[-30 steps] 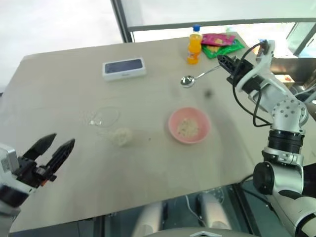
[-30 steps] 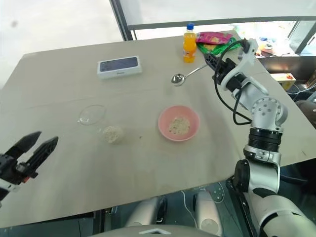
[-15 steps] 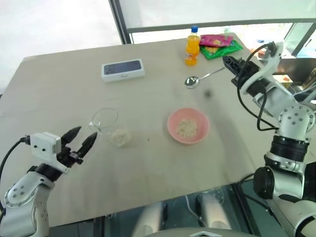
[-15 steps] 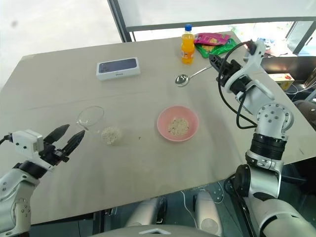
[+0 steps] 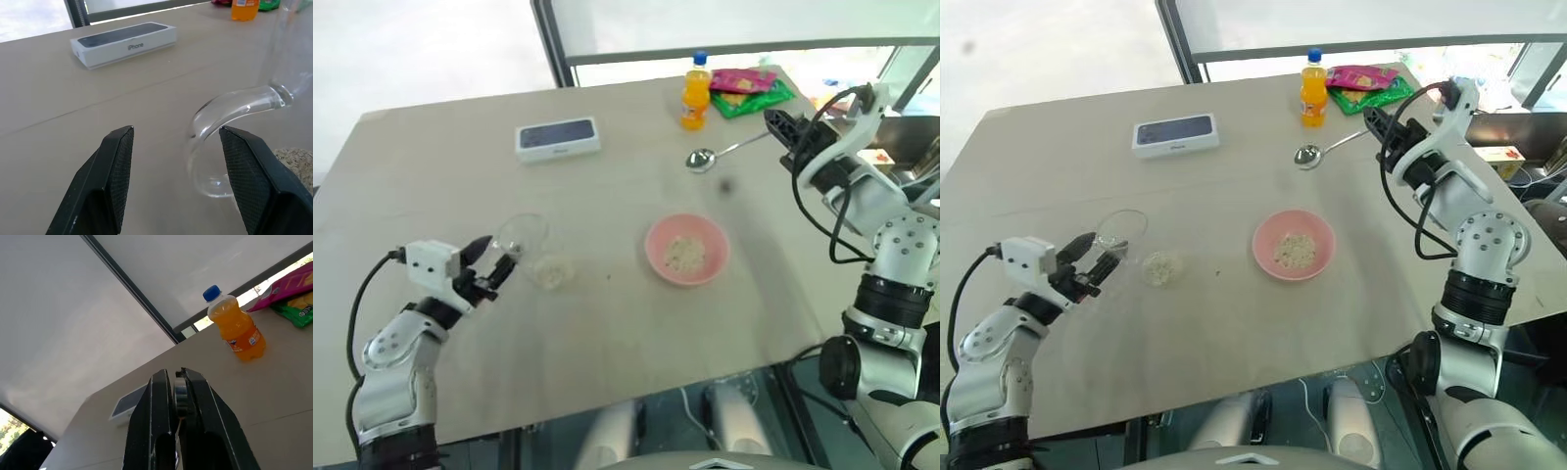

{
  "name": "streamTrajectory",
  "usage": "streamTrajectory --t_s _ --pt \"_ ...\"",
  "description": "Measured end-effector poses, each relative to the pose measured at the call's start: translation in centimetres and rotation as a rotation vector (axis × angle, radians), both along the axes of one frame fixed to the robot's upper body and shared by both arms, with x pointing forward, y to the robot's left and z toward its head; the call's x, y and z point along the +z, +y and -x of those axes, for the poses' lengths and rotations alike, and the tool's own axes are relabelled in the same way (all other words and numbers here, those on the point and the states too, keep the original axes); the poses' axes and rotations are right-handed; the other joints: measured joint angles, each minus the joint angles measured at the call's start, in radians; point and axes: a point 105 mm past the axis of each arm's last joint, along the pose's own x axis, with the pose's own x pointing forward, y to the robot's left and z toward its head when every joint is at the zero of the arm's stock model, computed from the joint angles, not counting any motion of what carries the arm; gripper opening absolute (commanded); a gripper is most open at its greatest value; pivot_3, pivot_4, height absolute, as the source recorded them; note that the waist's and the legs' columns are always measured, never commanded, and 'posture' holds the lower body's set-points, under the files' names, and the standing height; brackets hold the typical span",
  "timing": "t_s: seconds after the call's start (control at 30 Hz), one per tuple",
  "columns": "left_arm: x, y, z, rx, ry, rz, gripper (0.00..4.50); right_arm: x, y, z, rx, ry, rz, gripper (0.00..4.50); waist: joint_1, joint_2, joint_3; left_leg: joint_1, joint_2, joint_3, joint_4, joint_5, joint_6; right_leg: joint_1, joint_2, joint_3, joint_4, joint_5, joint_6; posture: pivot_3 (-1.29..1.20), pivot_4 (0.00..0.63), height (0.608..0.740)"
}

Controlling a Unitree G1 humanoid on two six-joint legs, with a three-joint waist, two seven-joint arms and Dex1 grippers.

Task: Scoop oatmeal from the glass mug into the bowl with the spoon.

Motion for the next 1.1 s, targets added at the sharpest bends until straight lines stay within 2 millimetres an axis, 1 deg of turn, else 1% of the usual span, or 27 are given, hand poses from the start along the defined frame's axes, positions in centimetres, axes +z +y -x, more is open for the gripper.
streamTrajectory --t_s 0.1,0.17,0.2,0.23,0.27,0.3,0.43,0.57,0.63,0.67,0.7,0.73,0.77,0.87,0.93,1.0,1.03,1.07,1.1 --pt "-0.1 -0.1 -0.4 -0.005 0.001 0.008 2.08 -0.1 -0.1 0.0 -0.004 0.0 -0.002 0.0 0.001 0.0 0.0 0.0 0.0 0.0 0.0 0.0 0.0 0.0 0.0 0.0 0.0 0.0 0.0 0.0 0.15 0.74" --pt "0.0 -0.3 -0.7 -0.01 -0.004 0.011 1.21 -0.4 -0.2 0.0 -0.006 0.008 -0.002 0.0 0.002 0.0 0.0 0.0 0.0 0.0 0.0 0.0 0.0 0.0 0.0 0.0 0.0 0.0 0.0 0.0 0.15 0.74" --pt "0.1 -0.3 -0.8 -0.012 -0.007 0.011 0.63 -0.6 -0.2 0.0 -0.007 0.012 -0.001 0.0 0.002 0.0 0.0 0.0 0.0 0.0 0.0 0.0 0.0 0.0 0.0 0.0 0.0 0.0 0.0 0.0 0.15 0.74" --pt "0.1 -0.4 -0.9 -0.016 -0.009 0.011 0.23 -0.7 -0.1 0.0 -0.006 0.015 -0.001 0.0 0.001 0.0 0.0 0.0 0.0 0.0 0.0 0.0 0.0 0.0 0.0 0.0 0.0 0.0 0.0 0.0 0.15 0.74" --pt "0.8 -0.8 -1.0 -0.032 -0.041 0.034 0.04 -0.7 -0.2 0.0 -0.008 0.016 -0.001 0.0 0.002 0.0 0.0 0.0 0.0 0.0 0.0 0.0 0.0 0.0 0.0 0.0 0.0 0.0 0.0 0.0 0.15 0.74" --pt "1.2 -1.1 -1.2 -0.041 -0.056 0.014 0.04 -0.7 0.0 0.1 -0.002 0.014 0.001 0.0 0.002 0.0 0.0 0.0 0.0 -0.001 0.0 0.0 0.0 0.0 0.0 0.0 0.0 0.0 0.0 0.0 0.15 0.74" --pt "1.2 -1.0 -1.4 -0.024 -0.054 0.006 0.04 -0.5 0.0 0.2 -0.005 0.003 0.005 0.0 0.001 0.0 0.0 0.001 0.0 0.0 -0.001 0.0 0.0 0.0 0.0 0.0 0.001 0.0 0.0 0.0 0.15 0.74" --pt "1.3 -1.6 -2.4 -0.022 -0.057 0.014 0.04 -0.4 0.2 0.3 -0.002 0.0 0.005 0.0 0.005 0.0 0.0 0.001 0.0 0.0 0.0 0.0 0.0 0.001 0.0 0.0 0.001 0.0 0.0 0.0 0.15 0.74" --pt "1.5 -2.3 -3.4 -0.02 -0.063 0.029 0.04 0.2 0.6 0.3 0.014 -0.011 0.001 0.0 0.008 0.001 0.0 0.001 -0.001 -0.001 0.0 0.0 0.0 0.001 0.0 0.0 0.001 0.0 0.0 0.0 0.15 0.74" --pt "1.6 -2.9 -3.9 -0.025 -0.066 0.035 0.04 0.8 1.0 0.4 0.031 -0.026 -0.002 0.0 0.008 0.001 0.0 0.0 -0.001 -0.001 0.0 0.0 0.0 0.001 0.0 0.0 0.001 0.0 0.0 0.0 0.15 0.74" --pt "1.7 -4.2 -5.1 -0.048 -0.065 0.048 0.04 2.5 2.2 0.9 0.085 -0.068 -0.001 0.0 0.008 0.001 0.0 0.0 -0.001 -0.001 0.0 0.0 0.0 0.001 0.0 -0.001 0.001 0.0 0.0 0.0 0.15 0.74" --pt "1.7 -4.4 -5.2 -0.051 -0.066 0.049 0.04 2.7 2.4 1.0 0.092 -0.075 -0.001 0.0 0.008 0.001 0.0 0.0 -0.001 -0.001 0.0 0.0 0.0 0.001 0.0 -0.001 0.001 0.0 0.0 0.0 0.15 0.74" --pt "1.9 -5.6 -6.4 -0.064 -0.066 0.061 0.04 4.0 3.4 1.6 0.145 -0.114 0.004 0.0 0.009 0.001 0.0 0.0 -0.001 -0.002 0.0 0.0 0.0 0.001 0.0 -0.001 0.001 0.0 0.0 0.0 0.15 0.74" --pt "2.5 -7.6 -8.6 -0.088 -0.064 0.041 0.04 6.1 5.7 2.9 0.26 -0.167 0.005 0.0 0.006 0.0 0.0 -0.001 -0.001 -0.003 0.001 0.0 0.0 0.0 0.0 -0.002 0.001 0.0 0.0 0.0 0.15 0.74" --pt "2.8 -8.4 -9.5 -0.092 -0.065 0.03 0.04 7.1 6.5 3.5 0.305 -0.19 0.0 0.0 0.005 0.0 0.0 -0.002 -0.001 -0.003 0.001 0.0 0.0 0.0 0.0 -0.002 0.0 0.0 0.0 0.0 0.15 0.74" --pt "3.1 -9.2 -10.4 -0.097 -0.063 0.01 0.04 7.9 7.4 4.1 0.335 -0.219 0.03 0.0 0.005 0.0 0.0 -0.003 -0.001 -0.003 0.001 0.0 0.0 -0.001 0.0 -0.002 -0.001 0.0 0.0 0.0 0.15 0.74" --pt "3.5 -9.9 -11.0 -0.109 -0.069 -0.019 0.04 8.0 8.4 4.7 0.358 -0.242 0.086 0.0 0.004 0.0 0.0 -0.003 -0.001 -0.003 0.001 0.0 0.0 -0.001 0.0 -0.002 -0.001 0.0 0.0 0.0 0.15 0.74" --pt "3.7 -10.3 -11.3 -0.116 -0.075 -0.033 0.04 7.7 9.1 4.9 0.369 -0.245 0.124 0.0 0.004 0.0 0.0 -0.003 -0.002 -0.003 0.001 0.0 0.0 -0.001 0.0 -0.003 -0.001 0.0 0.0 0.0 0.15 0.74" --pt "3.8 -11.1 -11.7 -0.133 -0.081 -0.034 0.04 6.7 9.9 4.7 0.372 -0.235 0.196 0.0 0.003 0.0 0.0 -0.004 -0.002 -0.003 0.001 0.001 -0.001 -0.001 0.0 -0.003 -0.002 0.0 0.0 0.0 0.15 0.74"
